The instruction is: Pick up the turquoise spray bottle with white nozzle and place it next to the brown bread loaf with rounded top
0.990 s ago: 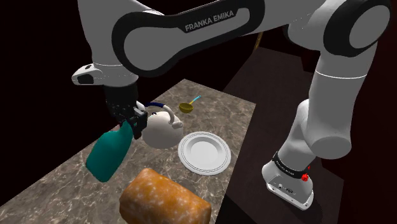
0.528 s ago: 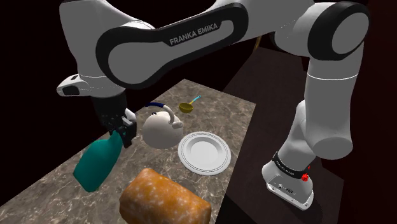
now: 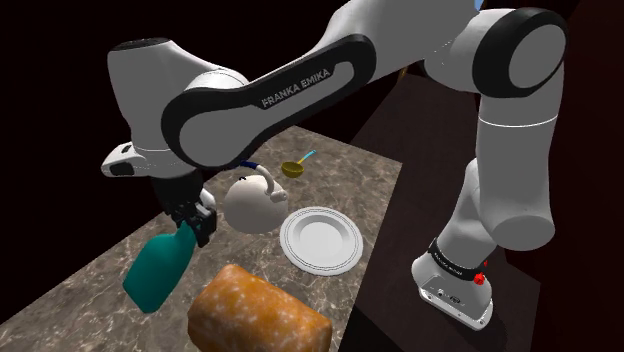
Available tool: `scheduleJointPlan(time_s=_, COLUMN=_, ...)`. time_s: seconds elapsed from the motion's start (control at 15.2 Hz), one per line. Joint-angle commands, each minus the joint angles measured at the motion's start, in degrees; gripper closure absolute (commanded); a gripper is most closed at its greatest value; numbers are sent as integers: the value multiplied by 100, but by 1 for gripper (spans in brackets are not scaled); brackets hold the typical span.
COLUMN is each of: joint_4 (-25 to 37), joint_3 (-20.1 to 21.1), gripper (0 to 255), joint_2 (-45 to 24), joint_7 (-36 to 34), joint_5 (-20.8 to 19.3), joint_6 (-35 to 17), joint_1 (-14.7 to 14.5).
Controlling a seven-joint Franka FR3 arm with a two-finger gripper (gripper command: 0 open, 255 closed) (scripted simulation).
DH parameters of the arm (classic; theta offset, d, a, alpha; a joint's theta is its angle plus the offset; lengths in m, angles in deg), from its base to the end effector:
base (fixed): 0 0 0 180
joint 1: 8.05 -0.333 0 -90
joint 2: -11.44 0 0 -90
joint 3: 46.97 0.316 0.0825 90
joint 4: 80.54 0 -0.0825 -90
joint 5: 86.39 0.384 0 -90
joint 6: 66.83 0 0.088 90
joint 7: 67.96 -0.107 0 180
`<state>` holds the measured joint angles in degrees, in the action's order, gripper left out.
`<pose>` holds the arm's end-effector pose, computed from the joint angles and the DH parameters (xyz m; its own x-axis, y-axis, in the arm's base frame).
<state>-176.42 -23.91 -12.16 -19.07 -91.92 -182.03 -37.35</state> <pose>0.4261 0.4987 0.3774 -0.2096 0.9774 0.0280 0.9744 0.2111 -0.0772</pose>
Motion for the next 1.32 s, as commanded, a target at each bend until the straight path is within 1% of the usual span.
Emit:
scheduleJointPlan(time_s=0.0, joint_4=-107, joint_3=-8, gripper=255, joint_2=-19, joint_7=1, joint_5=-11, joint_6=-128, joint_1=7)
scheduleJointPlan(time_s=1.25, joint_4=-551, joint_3=-188, gripper=255, joint_2=-758, joint_7=-127, joint_5=-315, joint_6=-1273, joint_1=-114)
